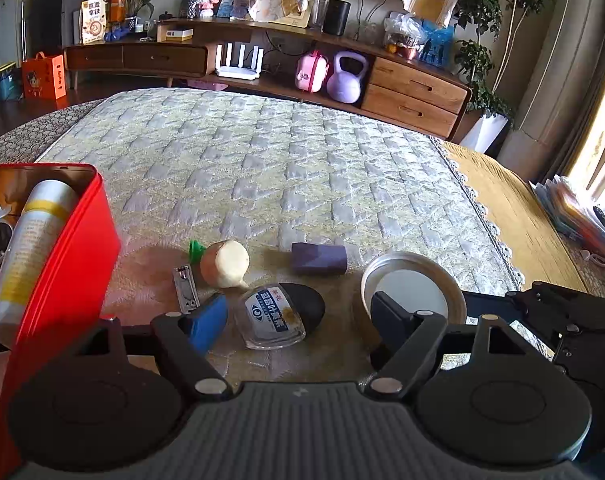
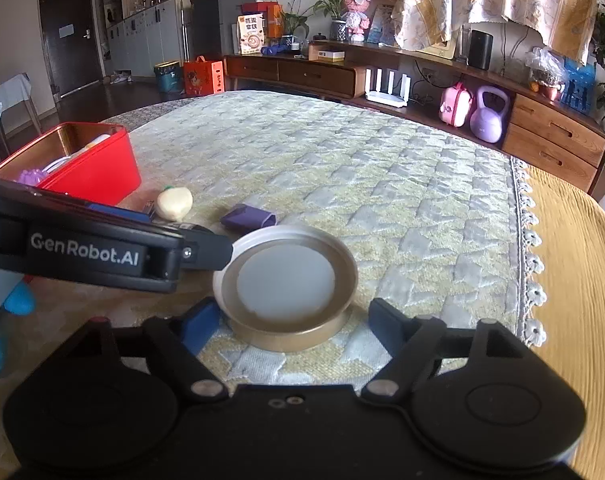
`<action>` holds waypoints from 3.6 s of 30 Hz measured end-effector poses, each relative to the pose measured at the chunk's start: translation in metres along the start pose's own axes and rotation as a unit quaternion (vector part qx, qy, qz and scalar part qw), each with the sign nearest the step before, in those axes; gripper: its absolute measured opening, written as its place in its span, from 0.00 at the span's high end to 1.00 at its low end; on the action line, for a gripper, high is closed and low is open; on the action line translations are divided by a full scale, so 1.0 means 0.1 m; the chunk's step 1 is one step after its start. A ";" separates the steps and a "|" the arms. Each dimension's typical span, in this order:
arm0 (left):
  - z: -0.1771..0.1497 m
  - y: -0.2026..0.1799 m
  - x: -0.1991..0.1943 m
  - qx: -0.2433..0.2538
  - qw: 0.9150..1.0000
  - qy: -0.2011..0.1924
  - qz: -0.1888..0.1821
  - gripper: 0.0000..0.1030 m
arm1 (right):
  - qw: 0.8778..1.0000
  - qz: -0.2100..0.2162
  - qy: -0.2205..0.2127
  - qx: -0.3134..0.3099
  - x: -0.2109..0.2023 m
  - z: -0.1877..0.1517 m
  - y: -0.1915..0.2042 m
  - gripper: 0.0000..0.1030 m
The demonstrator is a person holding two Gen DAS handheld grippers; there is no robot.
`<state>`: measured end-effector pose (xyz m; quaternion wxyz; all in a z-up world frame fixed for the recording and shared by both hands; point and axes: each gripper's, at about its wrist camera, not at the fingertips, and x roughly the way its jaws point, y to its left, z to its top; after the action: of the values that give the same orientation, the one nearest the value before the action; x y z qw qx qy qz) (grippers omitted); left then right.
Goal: Organize rigid objects
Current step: 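Lower the left gripper to the clear round container while the right gripper approaches the gold-rimmed lid, then close the left gripper on the clear container while the right gripper grasps the gold-rimmed lid, then carry the clear container and gold-rimmed lid toward the red tin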
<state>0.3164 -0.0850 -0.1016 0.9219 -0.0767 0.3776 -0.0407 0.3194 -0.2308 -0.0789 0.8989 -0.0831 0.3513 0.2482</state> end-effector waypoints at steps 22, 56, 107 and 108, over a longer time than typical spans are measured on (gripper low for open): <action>-0.07 0.00 0.07 0.048 0.999 -0.007 0.017 0.49 | 1.000 0.005 -0.006 -0.020 0.09 0.06 -0.04 0.27; -0.20 0.43 -1.35 0.032 0.999 0.007 -0.007 0.49 | 0.999 -0.023 -0.008 -0.034 -1.15 0.15 0.92 0.27; -1.03 1.72 -1.47 0.059 0.996 0.043 0.046 0.27 | 0.996 0.031 0.005 -0.079 -0.50 0.86 2.15 0.27; -1.05 1.68 -1.46 0.069 0.996 0.038 0.053 0.27 | 0.996 0.031 0.004 -0.080 -0.50 0.86 2.15 0.27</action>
<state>0.1417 0.0878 -0.1037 0.9109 0.0086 0.4121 -0.0206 0.2299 -0.0370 0.0239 0.8801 -0.1447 0.3362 0.3025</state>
